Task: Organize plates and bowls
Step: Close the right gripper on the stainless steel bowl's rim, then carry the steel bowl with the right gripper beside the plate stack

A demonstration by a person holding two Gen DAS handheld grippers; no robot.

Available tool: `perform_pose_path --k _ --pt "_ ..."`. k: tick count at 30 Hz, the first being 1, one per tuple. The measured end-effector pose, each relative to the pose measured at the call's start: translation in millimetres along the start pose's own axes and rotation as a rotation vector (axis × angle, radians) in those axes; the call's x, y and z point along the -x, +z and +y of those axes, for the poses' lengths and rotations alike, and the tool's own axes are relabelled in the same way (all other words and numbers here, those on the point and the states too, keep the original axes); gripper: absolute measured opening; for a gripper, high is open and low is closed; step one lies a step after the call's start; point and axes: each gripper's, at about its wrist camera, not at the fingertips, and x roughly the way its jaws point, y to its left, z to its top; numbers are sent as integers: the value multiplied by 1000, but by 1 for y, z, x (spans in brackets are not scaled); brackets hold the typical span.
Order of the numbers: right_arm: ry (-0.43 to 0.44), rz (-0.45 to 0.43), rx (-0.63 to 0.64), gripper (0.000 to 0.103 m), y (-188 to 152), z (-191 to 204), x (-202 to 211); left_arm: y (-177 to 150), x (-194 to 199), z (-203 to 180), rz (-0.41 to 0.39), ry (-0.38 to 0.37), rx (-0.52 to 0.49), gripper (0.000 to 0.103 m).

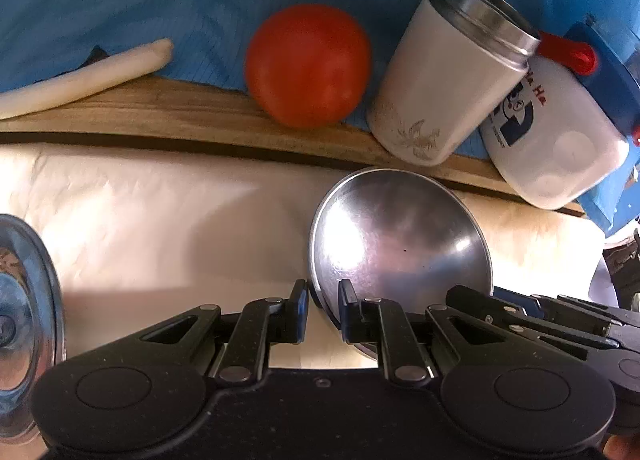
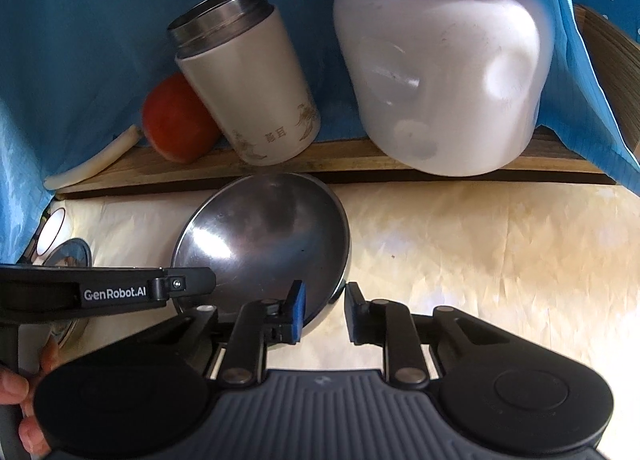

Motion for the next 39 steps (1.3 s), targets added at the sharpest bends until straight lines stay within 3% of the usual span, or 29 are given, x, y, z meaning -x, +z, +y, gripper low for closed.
perform_pose_path --k 9,28,39 --pt "42 29 78 22 -16 25 12 -27 31 14 1 13 10 16" --pt "180 144 277 22 -65 111 26 -109 100 92 25 84 178 17" --pt "198 217 310 22 -80 129 26 -132 109 113 77 93 194 18"
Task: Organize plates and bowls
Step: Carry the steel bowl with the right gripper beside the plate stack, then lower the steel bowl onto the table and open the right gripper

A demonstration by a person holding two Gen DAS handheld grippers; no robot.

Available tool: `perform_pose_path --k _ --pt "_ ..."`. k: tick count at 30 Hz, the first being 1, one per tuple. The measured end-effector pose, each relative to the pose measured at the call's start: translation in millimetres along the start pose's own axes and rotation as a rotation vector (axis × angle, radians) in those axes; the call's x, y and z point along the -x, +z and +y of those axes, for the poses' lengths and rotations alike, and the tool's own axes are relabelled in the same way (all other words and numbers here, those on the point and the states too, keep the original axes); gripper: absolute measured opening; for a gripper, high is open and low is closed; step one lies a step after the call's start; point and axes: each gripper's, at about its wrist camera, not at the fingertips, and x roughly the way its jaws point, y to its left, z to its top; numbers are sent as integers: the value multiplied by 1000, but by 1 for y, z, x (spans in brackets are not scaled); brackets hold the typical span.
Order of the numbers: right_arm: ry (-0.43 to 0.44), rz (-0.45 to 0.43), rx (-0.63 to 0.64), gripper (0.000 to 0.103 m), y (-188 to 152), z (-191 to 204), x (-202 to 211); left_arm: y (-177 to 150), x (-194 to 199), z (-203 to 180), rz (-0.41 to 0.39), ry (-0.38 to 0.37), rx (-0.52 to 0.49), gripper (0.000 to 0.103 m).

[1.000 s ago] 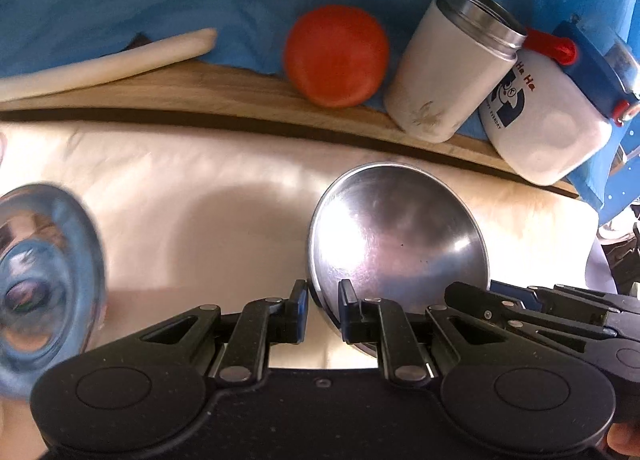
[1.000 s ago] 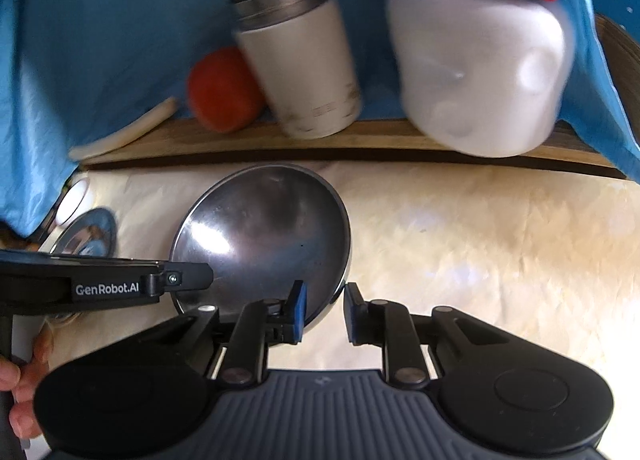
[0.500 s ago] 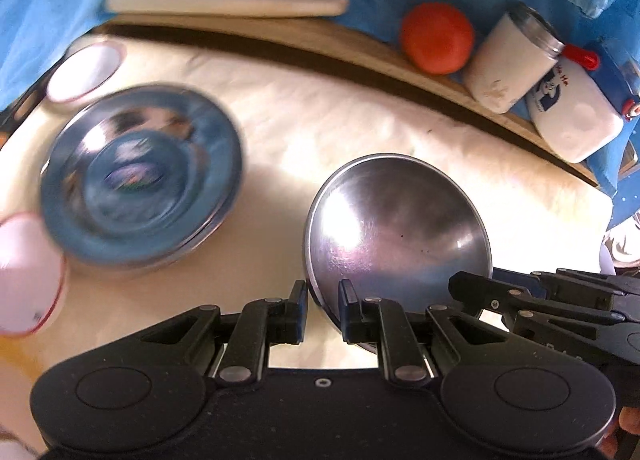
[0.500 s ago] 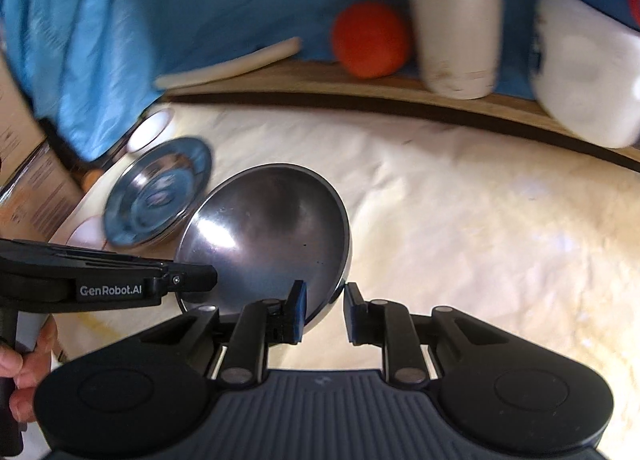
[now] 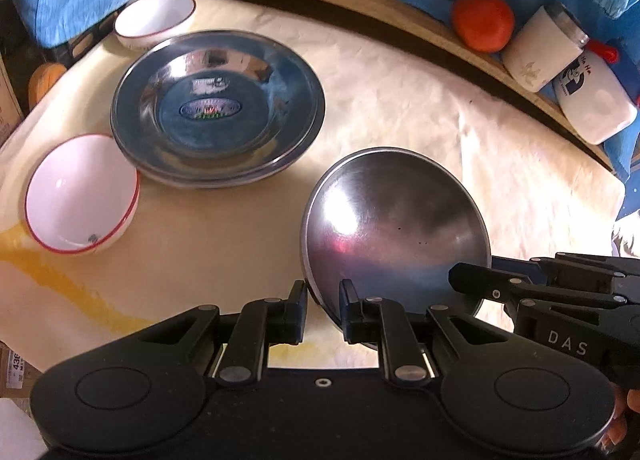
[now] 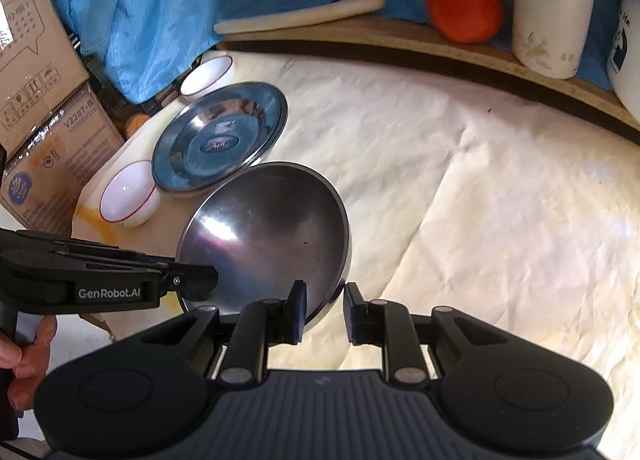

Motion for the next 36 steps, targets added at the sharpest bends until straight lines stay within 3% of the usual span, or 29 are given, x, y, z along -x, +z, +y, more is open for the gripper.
perform_pose_path --k 17,20,28,30,36 --pt "-3 5 -40 22 -4 -2 -7 2 -4 -3 24 -2 -89 20" --pt "-5 3 -45 26 -4 -3 -6 2 -5 -2 28 -2 -91 22" --pt "-31 -7 -60 37 -6 -5 -1 2 -3 4 28 24 -99 42" --pt "-45 -16 -57 50 -6 -5 2 2 -1 5 28 38 -106 51" --pt "-67 -33 -48 66 -6 -6 12 1 9 12 7 55 -108 67"
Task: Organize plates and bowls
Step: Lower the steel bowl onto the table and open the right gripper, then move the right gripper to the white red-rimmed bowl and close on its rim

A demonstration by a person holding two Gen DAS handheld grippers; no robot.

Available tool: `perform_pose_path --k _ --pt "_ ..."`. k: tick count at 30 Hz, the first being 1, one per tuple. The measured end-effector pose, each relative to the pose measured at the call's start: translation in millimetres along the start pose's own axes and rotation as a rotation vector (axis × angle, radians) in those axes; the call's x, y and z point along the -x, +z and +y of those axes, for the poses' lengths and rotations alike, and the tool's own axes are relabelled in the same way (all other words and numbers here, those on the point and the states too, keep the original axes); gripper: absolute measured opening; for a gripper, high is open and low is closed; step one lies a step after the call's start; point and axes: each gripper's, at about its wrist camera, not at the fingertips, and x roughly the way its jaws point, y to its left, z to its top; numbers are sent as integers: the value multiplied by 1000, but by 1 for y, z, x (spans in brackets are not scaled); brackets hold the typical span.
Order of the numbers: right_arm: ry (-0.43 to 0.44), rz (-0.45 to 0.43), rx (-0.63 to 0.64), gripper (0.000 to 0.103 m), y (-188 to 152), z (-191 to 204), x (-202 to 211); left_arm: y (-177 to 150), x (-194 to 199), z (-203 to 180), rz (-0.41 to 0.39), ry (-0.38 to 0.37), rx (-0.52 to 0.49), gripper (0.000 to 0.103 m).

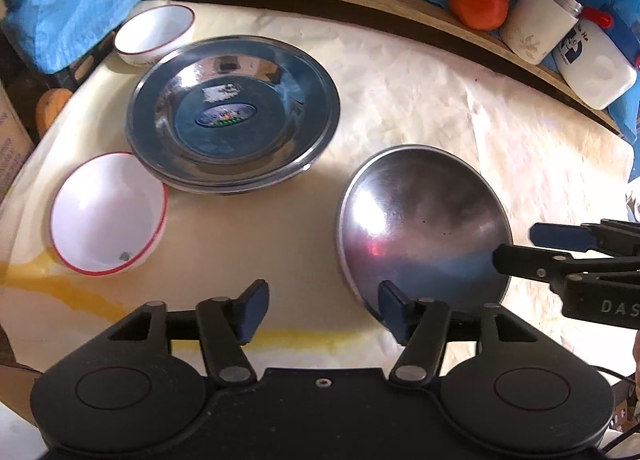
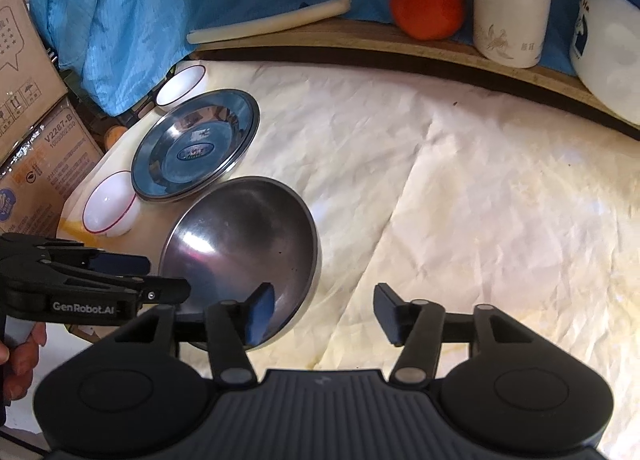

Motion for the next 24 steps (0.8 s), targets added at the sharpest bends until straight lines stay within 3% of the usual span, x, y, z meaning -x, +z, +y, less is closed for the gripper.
perform_pose_path --k 6,12,18,24 --pt "-26 -43 47 83 1 9 12 -2 17 16 -42 29 52 80" --pt "-19 -93 125 96 13 29 17 -7 41 49 -114 80 166 93" --pt "36 -122 211 98 33 55 13 -15 51 84 -140 152 283 94" --pt "117 -129 292 99 51 89 3 -18 58 109 -140 234 308 96"
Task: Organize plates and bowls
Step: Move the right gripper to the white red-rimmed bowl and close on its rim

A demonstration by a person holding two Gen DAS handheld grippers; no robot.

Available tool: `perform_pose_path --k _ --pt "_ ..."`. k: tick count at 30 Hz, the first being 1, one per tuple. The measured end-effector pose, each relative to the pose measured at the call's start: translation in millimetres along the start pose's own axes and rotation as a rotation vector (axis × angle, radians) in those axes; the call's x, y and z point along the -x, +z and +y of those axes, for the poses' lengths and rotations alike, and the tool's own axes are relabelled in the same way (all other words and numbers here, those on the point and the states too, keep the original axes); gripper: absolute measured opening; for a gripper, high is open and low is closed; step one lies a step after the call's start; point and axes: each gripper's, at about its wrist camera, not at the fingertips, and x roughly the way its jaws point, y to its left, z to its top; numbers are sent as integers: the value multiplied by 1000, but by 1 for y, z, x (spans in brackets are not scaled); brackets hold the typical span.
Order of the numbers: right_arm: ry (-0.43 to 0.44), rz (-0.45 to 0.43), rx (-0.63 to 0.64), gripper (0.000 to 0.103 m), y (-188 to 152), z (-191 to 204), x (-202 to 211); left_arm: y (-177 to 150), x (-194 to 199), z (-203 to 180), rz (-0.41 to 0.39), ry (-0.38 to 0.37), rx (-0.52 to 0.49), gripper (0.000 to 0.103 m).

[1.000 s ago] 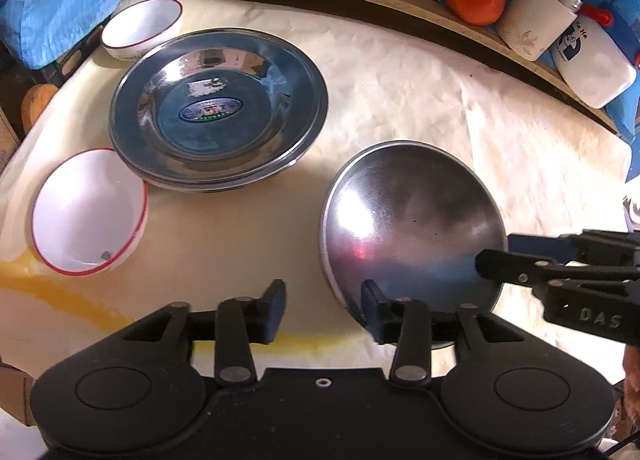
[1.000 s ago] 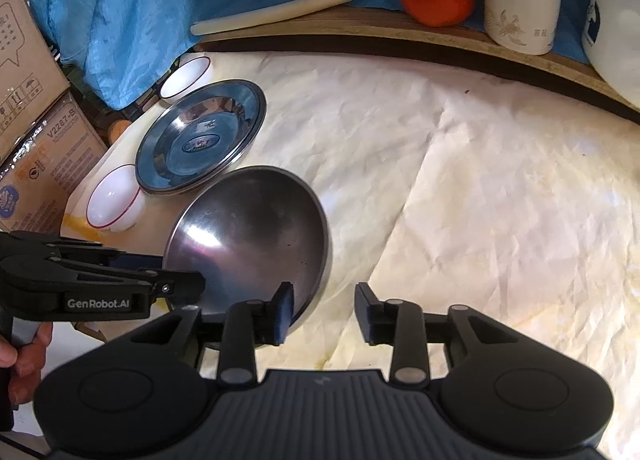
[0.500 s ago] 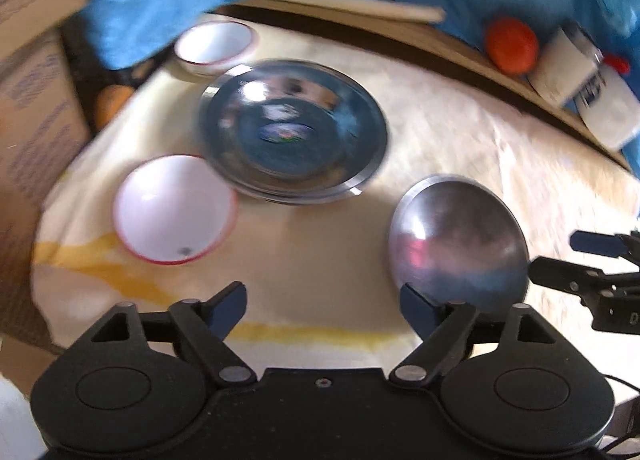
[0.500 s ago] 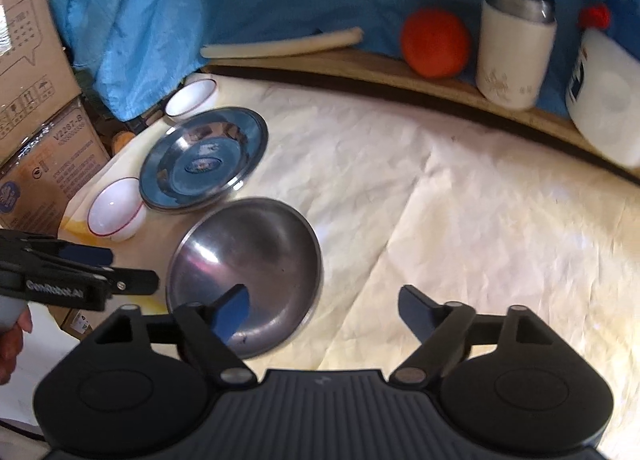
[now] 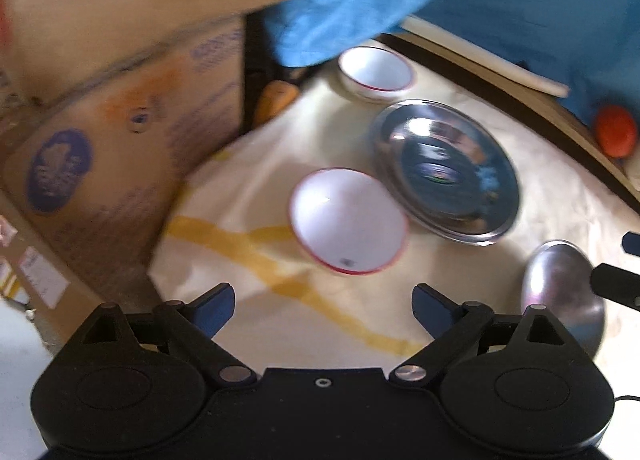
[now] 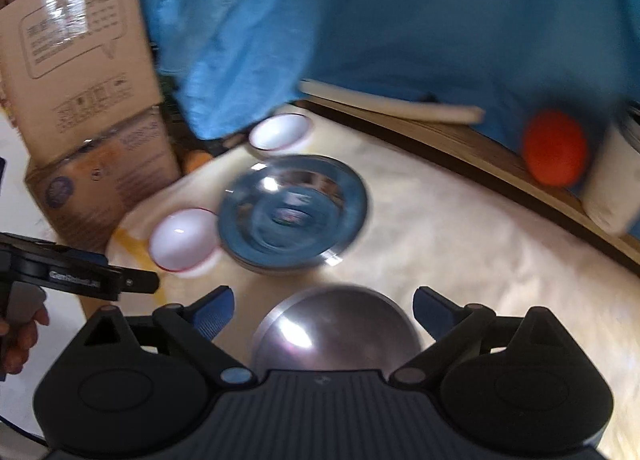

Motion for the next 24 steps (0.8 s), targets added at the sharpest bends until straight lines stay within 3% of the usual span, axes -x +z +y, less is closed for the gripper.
perform_pose_path --k 11,24 --pt "157 64 45 98 18 40 -40 20 -5 17 -18 98 -58 97" --pt "208 128 -92 76 17 37 -63 27 -27 7 -2 111 -200 96"
